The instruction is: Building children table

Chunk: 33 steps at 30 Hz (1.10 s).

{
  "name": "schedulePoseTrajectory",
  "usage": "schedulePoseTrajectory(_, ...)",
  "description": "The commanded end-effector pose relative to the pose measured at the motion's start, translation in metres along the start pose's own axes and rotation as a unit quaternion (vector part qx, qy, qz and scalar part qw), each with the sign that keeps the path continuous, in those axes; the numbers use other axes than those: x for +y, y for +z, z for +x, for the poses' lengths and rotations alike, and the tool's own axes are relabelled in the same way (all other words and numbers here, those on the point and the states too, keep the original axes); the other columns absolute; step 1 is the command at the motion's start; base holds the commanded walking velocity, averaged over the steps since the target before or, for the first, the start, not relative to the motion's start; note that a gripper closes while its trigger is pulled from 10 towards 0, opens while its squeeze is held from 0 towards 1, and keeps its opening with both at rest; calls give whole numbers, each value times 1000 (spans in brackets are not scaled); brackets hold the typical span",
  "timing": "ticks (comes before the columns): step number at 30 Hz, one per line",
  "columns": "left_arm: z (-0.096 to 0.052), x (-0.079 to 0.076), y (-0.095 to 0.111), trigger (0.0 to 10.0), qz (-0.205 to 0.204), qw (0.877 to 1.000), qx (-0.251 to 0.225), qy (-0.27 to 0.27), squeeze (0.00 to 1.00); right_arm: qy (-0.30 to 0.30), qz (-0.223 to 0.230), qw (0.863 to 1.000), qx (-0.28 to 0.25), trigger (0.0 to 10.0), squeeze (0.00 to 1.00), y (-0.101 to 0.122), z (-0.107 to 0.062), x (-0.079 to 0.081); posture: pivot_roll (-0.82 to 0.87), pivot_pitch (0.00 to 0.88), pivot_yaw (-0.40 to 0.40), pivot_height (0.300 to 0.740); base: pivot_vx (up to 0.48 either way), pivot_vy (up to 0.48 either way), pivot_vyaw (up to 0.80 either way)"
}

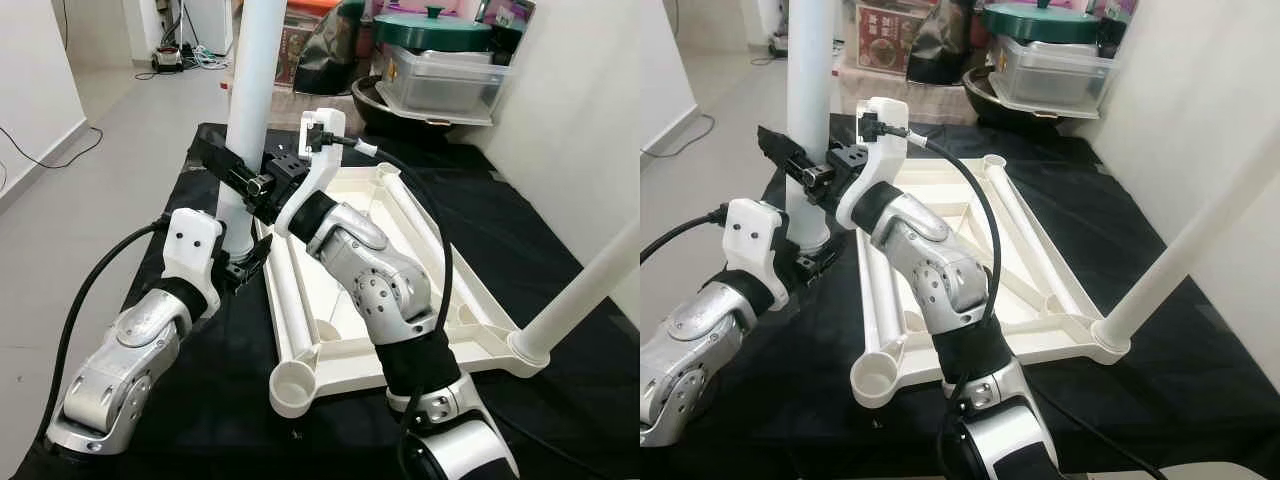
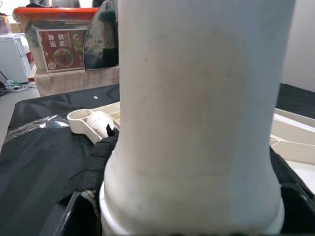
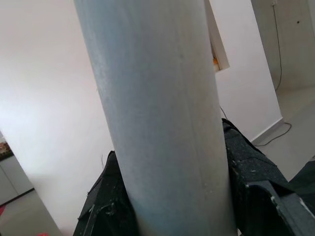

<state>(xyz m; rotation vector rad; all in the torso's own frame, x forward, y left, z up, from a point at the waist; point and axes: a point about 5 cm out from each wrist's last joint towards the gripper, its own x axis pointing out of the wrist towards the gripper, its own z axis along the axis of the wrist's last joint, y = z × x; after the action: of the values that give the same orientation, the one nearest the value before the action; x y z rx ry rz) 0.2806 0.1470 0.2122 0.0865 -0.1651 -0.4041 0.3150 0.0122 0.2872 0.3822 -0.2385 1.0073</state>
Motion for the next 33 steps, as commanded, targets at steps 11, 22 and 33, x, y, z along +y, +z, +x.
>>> schedulePoseTrajectory(11,-2,-3,-3,10000,-3,1000,16,-19,0,41,66,997,-14,10000,1000,-11,1,19,163,0,-105,714,0,0,0)
schedulePoseTrajectory(22,-65,-39,3,10000,2,971,55,-234,0,305,69,947,68,10000,0,2,-45,1,181,0,-118,714,0,0,0)
schedulePoseTrajectory(33,-90,-40,4,10000,-29,962,74,-260,0,379,99,920,32,10000,0,33,-52,-4,195,0,-134,714,0,0,0)
